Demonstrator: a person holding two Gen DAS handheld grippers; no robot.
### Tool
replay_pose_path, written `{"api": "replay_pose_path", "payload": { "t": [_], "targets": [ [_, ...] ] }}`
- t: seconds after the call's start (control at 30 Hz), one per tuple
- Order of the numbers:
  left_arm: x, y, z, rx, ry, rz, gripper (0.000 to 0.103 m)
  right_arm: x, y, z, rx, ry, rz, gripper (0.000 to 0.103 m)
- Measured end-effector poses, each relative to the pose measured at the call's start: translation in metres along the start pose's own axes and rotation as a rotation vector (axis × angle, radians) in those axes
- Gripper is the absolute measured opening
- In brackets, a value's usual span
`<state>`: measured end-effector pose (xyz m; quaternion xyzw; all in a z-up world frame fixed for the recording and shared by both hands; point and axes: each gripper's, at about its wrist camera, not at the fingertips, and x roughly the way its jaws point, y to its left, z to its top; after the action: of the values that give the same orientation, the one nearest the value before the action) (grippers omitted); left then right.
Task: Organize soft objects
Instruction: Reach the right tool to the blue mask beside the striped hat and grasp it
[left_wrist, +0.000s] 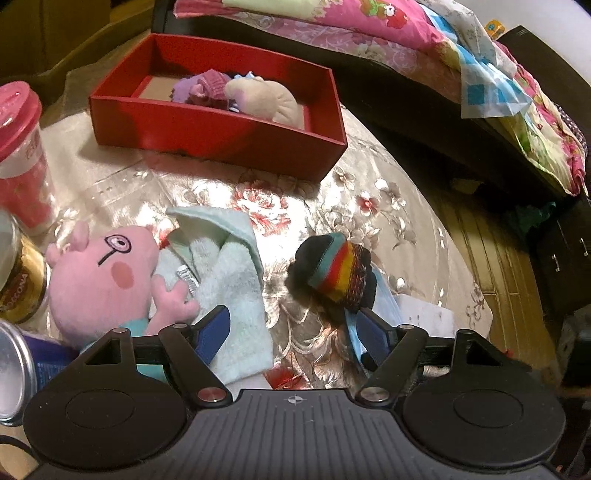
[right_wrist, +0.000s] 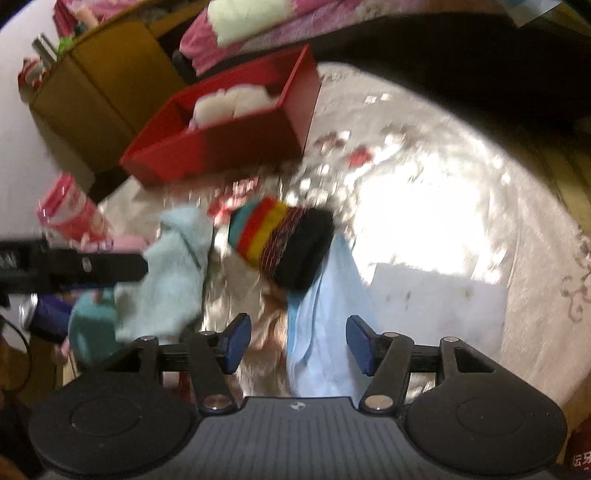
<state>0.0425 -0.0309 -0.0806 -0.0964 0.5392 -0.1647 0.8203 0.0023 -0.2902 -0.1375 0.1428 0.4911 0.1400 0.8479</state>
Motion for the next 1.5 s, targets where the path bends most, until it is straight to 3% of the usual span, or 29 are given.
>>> {"api": "replay_pose_path", "payload": {
  "t": [0.13, 0.23, 0.37, 0.47, 0.77, 0.87, 0.97, 1.03, 1.1, 1.17, 1.23, 1.3, 1.37, 1.47, 1.5],
  "targets": [
    [-0.003, 0.005, 0.001, -0.024, 0.007, -0.018, 0.074, 0.016, 0.008, -0.012, -0.063, 0.078, -0.019, 0.029],
    [-0.005, 0.007, 0.000, -0.035, 0.008, -0.035, 0.075, 0.020, 0.011, -0.014, -0.106, 0.080, -0.039, 0.028],
    [-0.003, 0.010, -0.001, -0.039, 0.019, -0.025, 0.075, 0.018, 0.014, -0.016, -0.139, 0.089, -0.047, 0.000],
    [-0.003, 0.012, 0.001, -0.054, 0.021, -0.036, 0.075, 0.012, 0.010, -0.014, -0.092, 0.105, 0.042, 0.000],
    [-0.001, 0.004, 0.007, -0.046, 0.009, -0.064, 0.075, -0.025, 0.007, -0.005, -0.018, 0.003, 0.175, 0.000],
    [0.003, -0.001, 0.008, -0.036, 0.014, -0.067, 0.076, -0.027, 0.005, -0.004, 0.004, -0.020, 0.148, 0.000],
    [0.006, -0.004, 0.008, -0.033, 0.024, -0.072, 0.076, -0.009, 0.006, -0.004, -0.021, 0.028, 0.056, 0.000],
    [0.007, -0.005, 0.007, -0.026, 0.026, -0.074, 0.076, 0.003, 0.009, -0.002, -0.047, 0.050, 0.019, 0.017],
    [0.007, -0.006, 0.007, -0.023, 0.027, -0.076, 0.076, 0.014, 0.013, 0.000, -0.061, 0.064, -0.003, 0.025],
    [0.006, -0.006, 0.006, -0.023, 0.028, -0.082, 0.076, 0.027, 0.018, -0.002, -0.084, 0.108, -0.011, 0.044],
    [0.004, -0.006, 0.006, -0.018, 0.027, -0.082, 0.076, 0.031, 0.030, -0.009, -0.151, 0.089, -0.012, 0.055],
    [0.001, -0.004, 0.006, -0.020, 0.019, -0.078, 0.076, 0.031, 0.045, -0.020, -0.268, 0.072, -0.097, 0.039],
    [-0.002, -0.002, 0.007, -0.025, 0.008, -0.078, 0.076, 0.025, 0.049, -0.027, -0.344, 0.072, -0.123, 0.002],
    [-0.005, 0.000, 0.007, -0.032, 0.002, -0.074, 0.076, 0.015, 0.026, -0.019, -0.186, 0.128, -0.008, 0.000],
    [-0.005, 0.000, 0.008, -0.031, 0.004, -0.081, 0.076, 0.012, 0.023, -0.018, -0.176, 0.122, -0.006, 0.000]
  ]
}}
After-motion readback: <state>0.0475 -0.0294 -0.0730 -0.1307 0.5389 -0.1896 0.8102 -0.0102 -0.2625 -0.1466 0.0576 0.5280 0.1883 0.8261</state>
